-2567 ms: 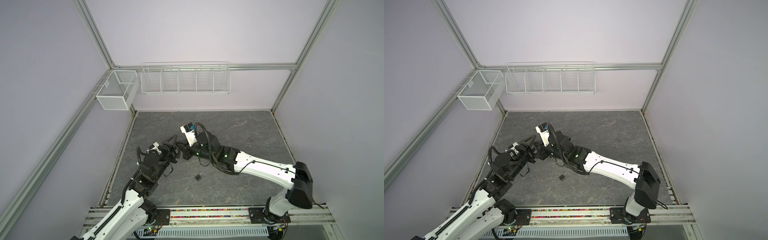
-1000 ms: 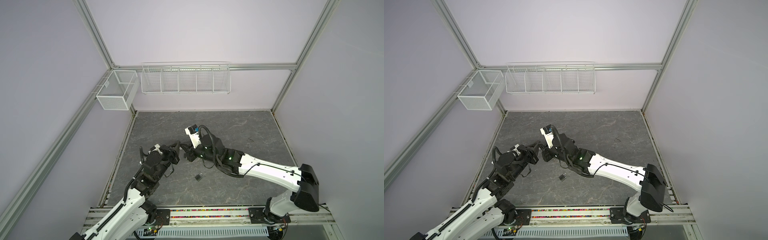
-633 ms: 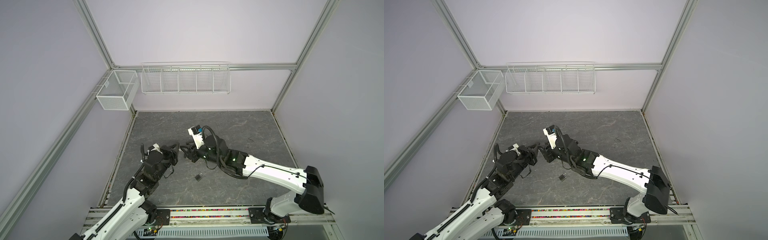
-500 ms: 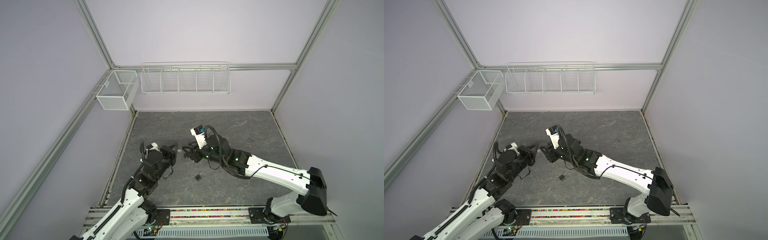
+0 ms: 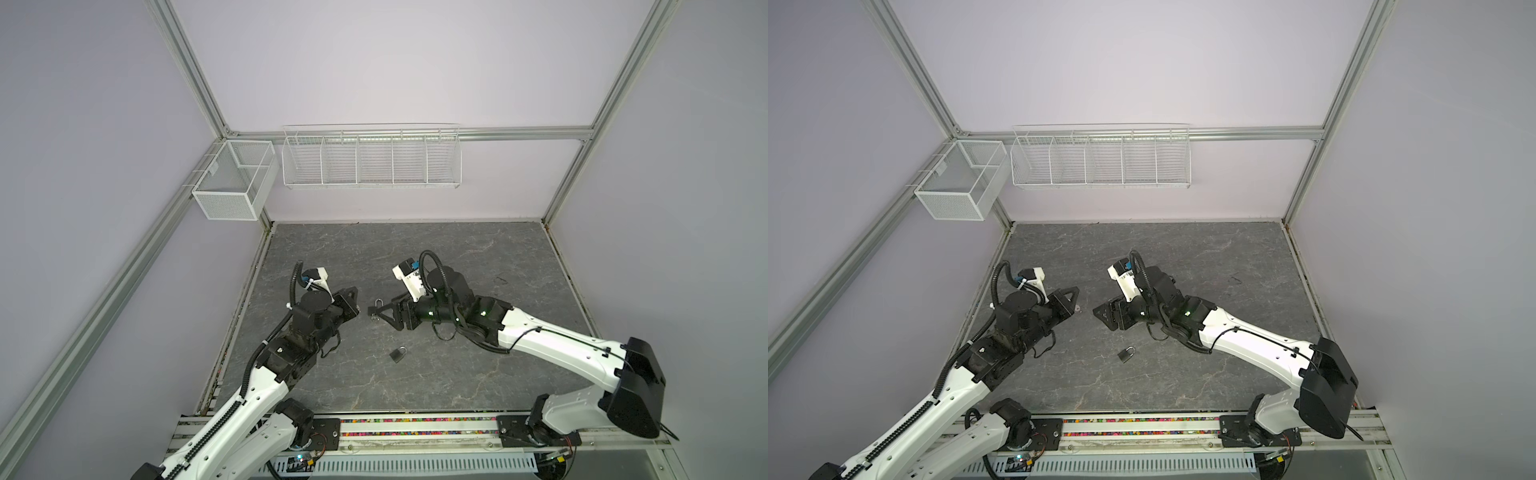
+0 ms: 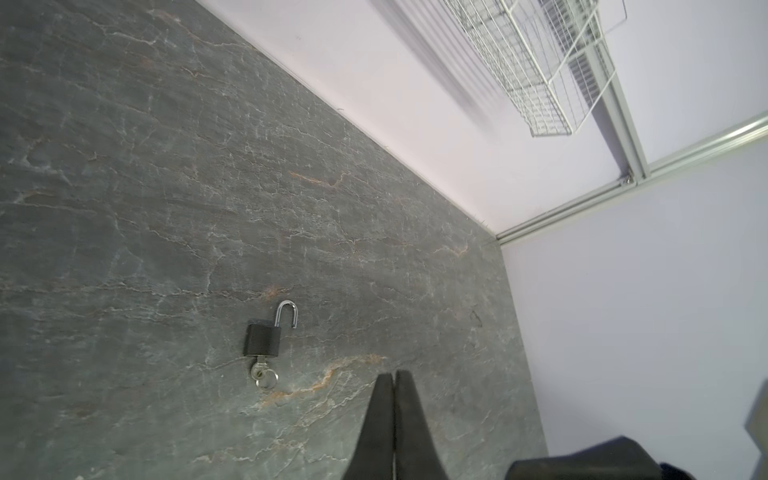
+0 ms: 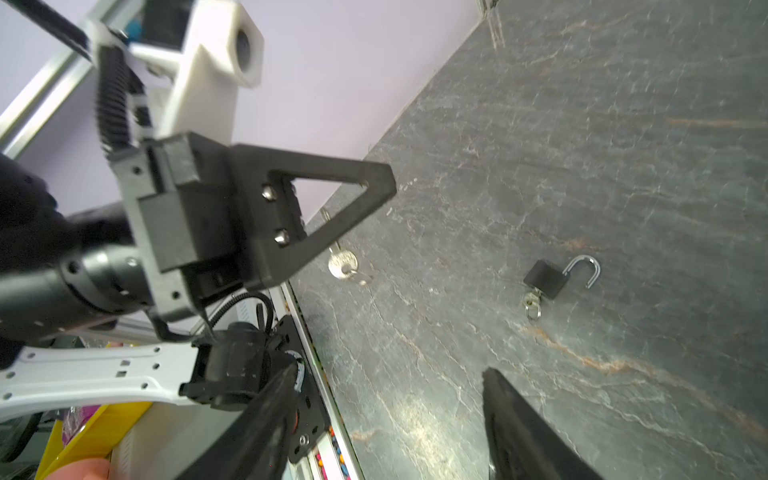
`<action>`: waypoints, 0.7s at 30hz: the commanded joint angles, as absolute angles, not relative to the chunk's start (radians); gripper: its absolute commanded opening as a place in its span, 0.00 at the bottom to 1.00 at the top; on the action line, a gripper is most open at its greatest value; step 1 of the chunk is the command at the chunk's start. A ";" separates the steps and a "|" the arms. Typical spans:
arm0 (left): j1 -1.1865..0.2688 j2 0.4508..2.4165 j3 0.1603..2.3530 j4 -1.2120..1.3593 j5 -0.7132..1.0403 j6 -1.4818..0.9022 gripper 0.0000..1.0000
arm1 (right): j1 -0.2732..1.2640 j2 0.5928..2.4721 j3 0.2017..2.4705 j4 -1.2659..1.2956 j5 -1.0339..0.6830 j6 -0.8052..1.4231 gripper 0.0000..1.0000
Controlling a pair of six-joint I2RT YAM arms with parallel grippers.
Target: Unlock with the key
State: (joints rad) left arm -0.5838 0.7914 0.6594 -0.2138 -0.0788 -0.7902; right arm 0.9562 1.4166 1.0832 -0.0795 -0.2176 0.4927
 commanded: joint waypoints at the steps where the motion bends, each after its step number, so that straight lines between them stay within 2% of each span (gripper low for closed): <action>1: -0.587 0.783 0.648 -0.137 0.013 -0.581 0.00 | 0.920 1.405 1.044 -0.036 -0.312 0.546 0.74; 6: -0.586 0.771 0.612 -0.019 0.103 -0.502 0.00 | 0.825 1.438 0.975 0.132 -0.505 0.679 0.73; 11: -0.586 0.789 0.605 0.060 0.194 -0.472 0.00 | 0.812 1.444 0.945 0.276 -0.579 0.735 0.73; 15: -0.586 0.802 0.599 0.147 0.255 -0.508 0.00 | 0.810 1.453 0.919 0.437 -0.631 0.787 0.70; 21: -0.587 0.812 0.610 0.209 0.320 -0.531 0.00 | 0.806 1.469 0.896 0.584 -0.678 0.815 0.58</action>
